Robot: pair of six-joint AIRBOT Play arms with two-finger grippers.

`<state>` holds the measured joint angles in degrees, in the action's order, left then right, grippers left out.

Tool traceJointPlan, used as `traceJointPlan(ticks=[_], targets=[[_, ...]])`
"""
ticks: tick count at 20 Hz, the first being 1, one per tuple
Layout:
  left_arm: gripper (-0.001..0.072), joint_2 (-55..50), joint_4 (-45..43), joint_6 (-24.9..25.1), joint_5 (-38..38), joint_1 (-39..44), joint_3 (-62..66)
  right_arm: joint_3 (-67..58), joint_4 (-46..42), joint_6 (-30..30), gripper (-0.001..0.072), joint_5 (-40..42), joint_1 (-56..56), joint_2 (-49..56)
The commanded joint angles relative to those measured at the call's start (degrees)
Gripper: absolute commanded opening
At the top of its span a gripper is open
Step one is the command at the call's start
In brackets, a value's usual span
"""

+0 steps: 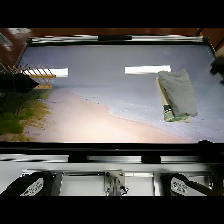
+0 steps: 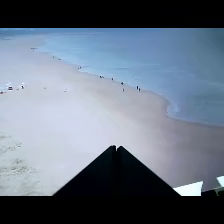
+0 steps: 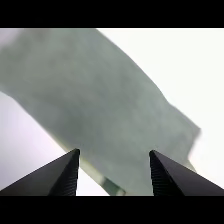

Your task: Fold the shirts.

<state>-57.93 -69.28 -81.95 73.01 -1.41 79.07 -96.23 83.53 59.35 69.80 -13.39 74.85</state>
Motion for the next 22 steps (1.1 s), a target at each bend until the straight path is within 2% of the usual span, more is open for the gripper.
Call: traceJointPlan(ticks=[1, 2, 4, 5, 7, 10, 12, 15, 22], targets=[[0.0033, -7.28, -11.34, -0.72, 0.11, 6.88, 0.72, -4.48, 0.96, 7.72, 0.0544, -22.01, 7.3, -3.58], [0.0033, -10.05, -17.25, -2.23, 2.38, 10.08, 1.92, -4.46, 0.83, 9.62, 0.0543, -20.04, 11.78, -3.1], [0.0037, -15.58, -27.3, -3.56, 9.31, 16.17, 5.2, -4.46, -1.64, 13.51, 0.0544, -6.03, 19.71, 0.92], [0.0094, -17.86, -29.29, -3.56, 11.13, 18.08, 6.29, -4.46, -0.98, 13.64, 0.0545, 2.91, 22.18, 4.24], [0.0396, -21.14, -28.57, -4.66, 11.74, 19.52, 6.62, -4.46, 4.98, 15.54, 0.0545, 15.54, 24.37, 9.77], [0.0408, -23.26, -24.87, -6.47, 12.85, 19.61, 6.58, -4.46, 8.81, 16.68, 0.0545, 22.51, 25.03, 13.66], [0.0408, -23.23, -23.43, -6.51, 12.57, 19.61, 6.38, -4.46, 8.66, 16.65, 0.0545, 21.86, 24.98, 14.03], [0.0409, -23.26, -23.39, -9.27, 12.55, 19.63, 6.14, -4.46, 8.96, 16.65, 0.0545, 21.51, 24.98, 13.97], [0.0408, -23.23, -23.02, -9.22, 12.55, 19.63, 6.14, -4.46, 8.96, 16.65, 0.0545, 21.51, 24.98, 13.97]])
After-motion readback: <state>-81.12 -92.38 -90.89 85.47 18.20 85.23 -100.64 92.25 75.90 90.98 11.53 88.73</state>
